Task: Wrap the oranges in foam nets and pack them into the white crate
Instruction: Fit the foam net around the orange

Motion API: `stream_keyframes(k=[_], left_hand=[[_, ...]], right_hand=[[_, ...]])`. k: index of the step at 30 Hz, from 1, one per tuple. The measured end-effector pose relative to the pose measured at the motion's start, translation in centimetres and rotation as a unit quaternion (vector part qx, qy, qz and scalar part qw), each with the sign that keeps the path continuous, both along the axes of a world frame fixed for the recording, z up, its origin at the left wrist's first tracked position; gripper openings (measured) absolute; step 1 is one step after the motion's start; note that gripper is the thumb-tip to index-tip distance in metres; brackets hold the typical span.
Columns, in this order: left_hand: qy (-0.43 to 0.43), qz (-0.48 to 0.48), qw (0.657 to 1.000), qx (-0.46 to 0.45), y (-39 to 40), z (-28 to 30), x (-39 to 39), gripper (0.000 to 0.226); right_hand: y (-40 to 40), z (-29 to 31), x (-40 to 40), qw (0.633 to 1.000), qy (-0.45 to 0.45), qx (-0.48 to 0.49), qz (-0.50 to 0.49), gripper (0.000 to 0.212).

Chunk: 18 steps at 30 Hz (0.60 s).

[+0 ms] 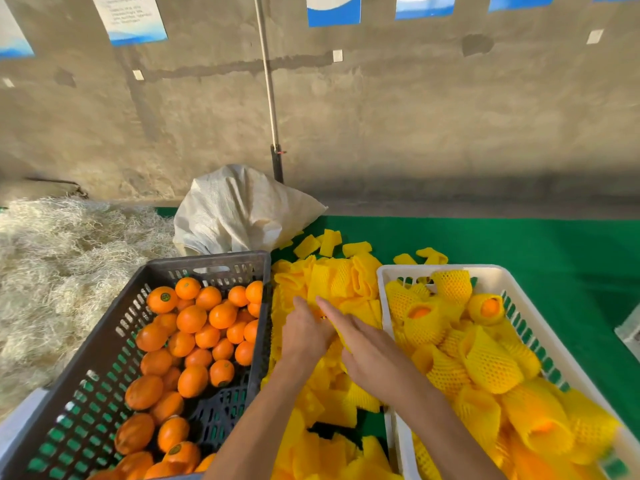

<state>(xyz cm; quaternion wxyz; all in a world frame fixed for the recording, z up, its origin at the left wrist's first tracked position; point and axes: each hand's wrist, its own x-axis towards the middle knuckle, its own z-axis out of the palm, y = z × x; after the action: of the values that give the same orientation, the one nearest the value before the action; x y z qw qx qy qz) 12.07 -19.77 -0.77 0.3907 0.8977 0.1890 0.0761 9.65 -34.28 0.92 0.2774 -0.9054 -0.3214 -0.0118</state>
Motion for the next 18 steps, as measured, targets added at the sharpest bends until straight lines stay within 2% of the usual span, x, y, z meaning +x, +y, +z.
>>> stream_keyframes(k=[2, 4, 6, 8, 10, 12, 14, 16, 18], left_hand=[[0.019, -0.007, 1.0, -0.005, 1.1, -0.1, 0.0, 0.045], [0.033, -0.037, 0.999, -0.002, 2.1, -0.1, 0.3, 0.042], [0.087, -0.064, 0.993, -0.042, 2.6, 0.8, 0.2, 0.05], [0.12, -0.094, 0.966, -0.207, 3.0, 1.4, 0.1, 0.058], [0.088, -0.152, 0.962, -0.21, 3.7, 2.6, -0.6, 0.068], [0.089, -0.177, 0.961, -0.192, 3.8, 3.9, -1.7, 0.061], [0.097, -0.205, 0.944, -0.241, 4.3, 4.8, -1.4, 0.047], [0.116, -0.217, 0.909, -0.336, 4.6, 5.3, -1.0, 0.031], [0.172, -0.263, 0.81, -0.495, 5.0, 5.4, -0.6, 0.03]], right_hand=[[0.2, 0.7, -0.1, 0.999, -0.027, 0.022, 0.0, 0.088], [-0.2, 1.2, 0.0, 0.996, -0.071, 0.036, -0.039, 0.085], [-0.3, 0.9, 0.4, 0.992, -0.096, -0.008, -0.078, 0.099], [0.4, 0.1, 0.8, 0.993, -0.082, -0.038, -0.081, 0.107], [1.3, -0.6, 1.4, 0.992, -0.085, -0.041, -0.088, 0.106], [1.6, -0.9, 2.0, 0.991, -0.081, -0.028, -0.101, 0.105], [1.2, -0.8, 2.4, 0.993, -0.064, -0.002, -0.104, 0.1], [0.6, -1.0, 2.5, 0.992, -0.061, 0.015, -0.113, 0.092], [-0.2, -1.3, 2.8, 0.988, -0.049, 0.029, -0.145, 0.087]])
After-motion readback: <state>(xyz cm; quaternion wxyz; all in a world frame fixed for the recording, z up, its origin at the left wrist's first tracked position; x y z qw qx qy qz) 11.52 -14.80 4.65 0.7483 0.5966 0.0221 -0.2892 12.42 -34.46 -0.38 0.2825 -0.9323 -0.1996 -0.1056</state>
